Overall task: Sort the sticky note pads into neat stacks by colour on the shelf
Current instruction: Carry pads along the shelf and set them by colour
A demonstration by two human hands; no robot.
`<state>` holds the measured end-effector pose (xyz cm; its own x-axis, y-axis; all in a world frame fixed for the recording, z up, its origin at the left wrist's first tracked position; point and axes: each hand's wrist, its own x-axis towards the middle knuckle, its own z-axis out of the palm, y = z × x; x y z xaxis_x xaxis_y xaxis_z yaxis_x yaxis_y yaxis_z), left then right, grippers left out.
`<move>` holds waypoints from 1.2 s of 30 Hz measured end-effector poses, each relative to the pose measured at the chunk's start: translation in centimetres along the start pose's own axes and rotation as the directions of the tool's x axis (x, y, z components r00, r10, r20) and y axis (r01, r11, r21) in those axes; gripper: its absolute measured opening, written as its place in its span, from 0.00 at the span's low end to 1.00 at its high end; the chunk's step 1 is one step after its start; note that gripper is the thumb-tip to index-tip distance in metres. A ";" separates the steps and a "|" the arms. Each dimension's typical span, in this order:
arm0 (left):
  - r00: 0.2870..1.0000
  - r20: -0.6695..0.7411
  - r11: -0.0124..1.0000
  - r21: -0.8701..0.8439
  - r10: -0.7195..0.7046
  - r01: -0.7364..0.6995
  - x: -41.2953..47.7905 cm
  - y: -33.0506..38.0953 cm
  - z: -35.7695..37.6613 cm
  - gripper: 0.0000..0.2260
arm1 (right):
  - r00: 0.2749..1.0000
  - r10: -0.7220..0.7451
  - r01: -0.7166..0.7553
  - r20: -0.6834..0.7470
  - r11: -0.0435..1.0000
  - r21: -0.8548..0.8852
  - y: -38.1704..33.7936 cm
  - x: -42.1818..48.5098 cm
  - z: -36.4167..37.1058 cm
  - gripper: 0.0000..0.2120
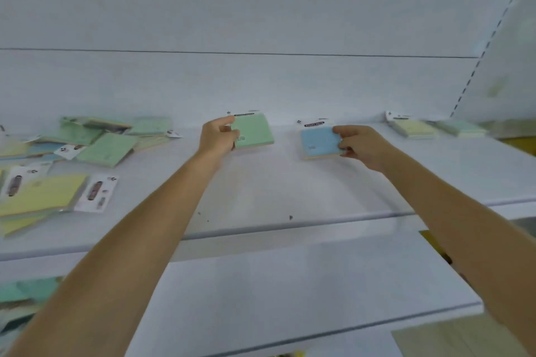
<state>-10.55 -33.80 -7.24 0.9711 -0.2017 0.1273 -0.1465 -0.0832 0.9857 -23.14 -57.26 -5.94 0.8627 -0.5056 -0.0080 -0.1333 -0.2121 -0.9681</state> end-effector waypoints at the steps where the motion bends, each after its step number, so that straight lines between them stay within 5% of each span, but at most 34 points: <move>1: 1.000 0.014 1.000 -0.012 -0.002 0.002 -0.1 0.1 1.7 0.18 | 1.000 0.009 -0.008 -0.025 1.000 0.014 0.4 0.6 -1.7 0.21; 9: 0.999 -0.042 0.998 -0.055 -0.031 0.028 2.0 2.3 13.4 0.19 | 0.997 0.010 -0.012 -0.076 1.000 -0.027 2.8 8.9 -10.9 0.20; 15: 0.988 -0.148 0.999 0.005 -0.037 0.038 3.2 1.8 19.6 0.19 | 1.000 -0.022 0.023 0.009 0.973 -0.228 4.7 12.4 -12.7 0.21; 21: 0.978 -0.206 0.995 0.096 -0.018 0.038 2.5 -0.1 21.8 0.19 | 0.967 -0.247 0.236 0.057 0.796 -0.557 6.5 11.7 -11.9 0.15; 25: 0.974 -0.228 0.995 0.098 -0.008 0.031 2.3 -0.5 21.8 0.18 | 0.942 -0.293 0.318 0.162 0.630 -0.708 7.0 12.0 -11.0 0.23; 30: 0.978 -0.209 0.995 0.097 -0.017 0.038 2.2 -0.6 21.8 0.17 | 0.946 -0.274 0.309 0.171 0.613 -0.727 7.8 12.7 -10.9 0.13; 36: 0.980 -0.199 0.998 0.066 0.003 0.011 1.9 0.0 21.7 0.17 | 0.889 -0.404 0.426 0.216 0.556 -0.714 6.5 10.7 -12.9 0.19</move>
<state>-12.80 -55.40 -9.38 0.9888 -0.0036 0.1492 -0.1481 -0.1496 0.9776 -21.13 -74.84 -9.12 0.9259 -0.1833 0.3303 -0.0547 -0.9302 -0.3628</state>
